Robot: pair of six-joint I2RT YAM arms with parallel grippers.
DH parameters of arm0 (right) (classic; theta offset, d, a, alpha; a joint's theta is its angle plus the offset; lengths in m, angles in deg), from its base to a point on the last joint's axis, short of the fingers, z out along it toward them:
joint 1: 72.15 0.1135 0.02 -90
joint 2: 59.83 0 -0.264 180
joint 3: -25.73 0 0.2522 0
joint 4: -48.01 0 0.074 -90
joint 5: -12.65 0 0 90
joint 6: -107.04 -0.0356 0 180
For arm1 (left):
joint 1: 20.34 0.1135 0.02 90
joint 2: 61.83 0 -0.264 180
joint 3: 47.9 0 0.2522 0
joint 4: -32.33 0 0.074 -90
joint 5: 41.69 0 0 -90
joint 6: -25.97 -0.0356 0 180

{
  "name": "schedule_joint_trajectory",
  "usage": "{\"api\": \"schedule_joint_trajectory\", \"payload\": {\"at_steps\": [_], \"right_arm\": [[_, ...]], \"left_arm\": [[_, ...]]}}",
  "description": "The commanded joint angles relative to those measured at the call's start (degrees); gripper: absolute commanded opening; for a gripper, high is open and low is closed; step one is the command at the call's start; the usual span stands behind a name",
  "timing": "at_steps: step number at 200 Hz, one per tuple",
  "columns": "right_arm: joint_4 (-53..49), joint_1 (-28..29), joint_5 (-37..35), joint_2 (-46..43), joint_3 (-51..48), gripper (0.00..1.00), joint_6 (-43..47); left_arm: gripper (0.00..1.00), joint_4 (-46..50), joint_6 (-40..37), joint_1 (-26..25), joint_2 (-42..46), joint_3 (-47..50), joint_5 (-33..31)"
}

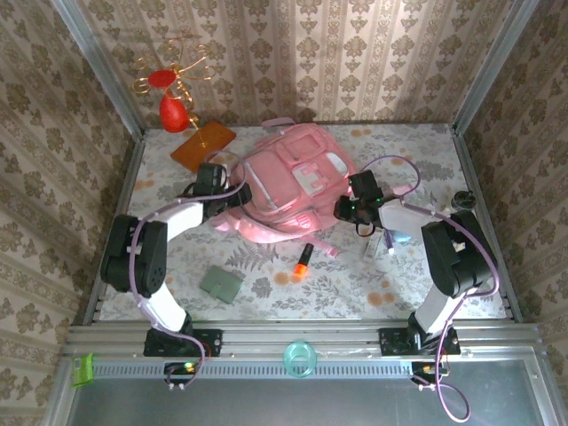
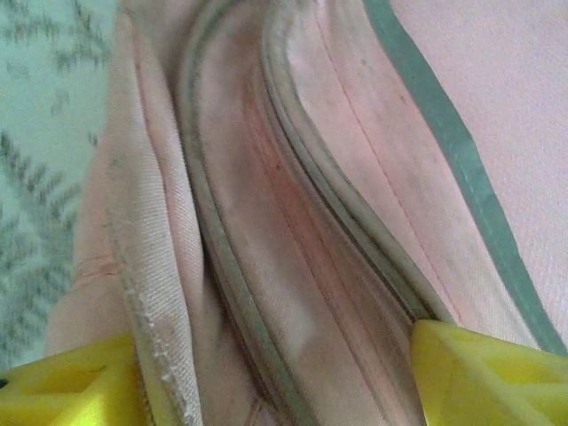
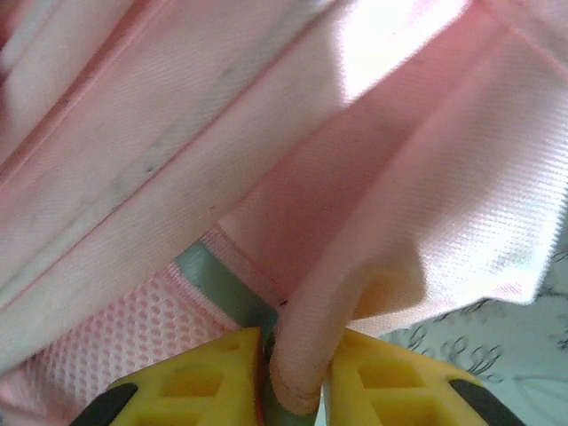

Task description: Pack books, pencil case, and school supplies into a backpack

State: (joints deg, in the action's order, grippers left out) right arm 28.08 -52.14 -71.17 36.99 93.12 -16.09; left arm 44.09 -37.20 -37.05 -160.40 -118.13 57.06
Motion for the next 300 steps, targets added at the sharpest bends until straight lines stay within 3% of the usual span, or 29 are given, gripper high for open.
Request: {"api": "schedule_joint_trajectory", "payload": {"at_steps": [1, 34, 59, 76, 92, 106, 127, 154, 189, 259, 300], "right_arm": [[1.1, 3.15, 7.0, -1.74, 0.58, 0.28, -0.11], [-3.52, 4.91, 7.25, -5.37, 0.93, 0.34, 5.95], [-8.21, 5.52, 1.48, -10.61, 0.29, 0.39, 11.35], [-9.13, 5.4, -3.12, -13.03, 0.47, 0.44, 14.23], [-7.71, 4.9, -4.35, -12.28, 1.61, 0.49, 15.28], [-6.97, 4.06, -3.39, -9.1, 4.51, 0.52, 15.33], [-6.42, 2.7, -1.94, -3.94, 9.04, 0.53, 14.87], [-5.23, 1.03, -0.23, 0.79, 11.99, 0.53, 13.44], [-2.73, -0.37, 2.32, 3.16, 11.62, 0.53, 11.35], [-0.46, -0.39, 4.26, 3.5, 9.11, 0.52, 10.21], [1.75, -0.34, 5.38, 2.42, 6.07, 0.52, 8.73]], "left_arm": [[0.71, 2.19, -1.86, 0.95, -3.48, -6.41, 0.79], [0.76, 4.8, -4.35, 2.69, -3.01, -11.51, -6.51], [0.81, 6.03, -6.17, 2.41, 2.98, -8.21, -16.8], [0.83, 5.44, -5.92, -0.64, 9.82, -2.95, -23.21], [0.83, 5.45, -4.87, -6.73, 15.0, 0.96, -25.57], [0.78, 6.22, -2.14, -13.64, 17.12, 2.79, -23.49], [0.67, 5.77, 3.89, -21.91, 15.53, 3.2, -15.02], [0.51, 4.11, 8.61, -28.35, 10.17, 0.46, -8.1], [0.41, 3.51, 10.22, -29.43, 3.86, -3.36, -5.0], [0.38, 4.27, 9.38, -29.26, -3.44, -7.83, -5.87], [0.38, 4.72, 9.64, -29.65, -3.29, -6.68, -10.07]]}}
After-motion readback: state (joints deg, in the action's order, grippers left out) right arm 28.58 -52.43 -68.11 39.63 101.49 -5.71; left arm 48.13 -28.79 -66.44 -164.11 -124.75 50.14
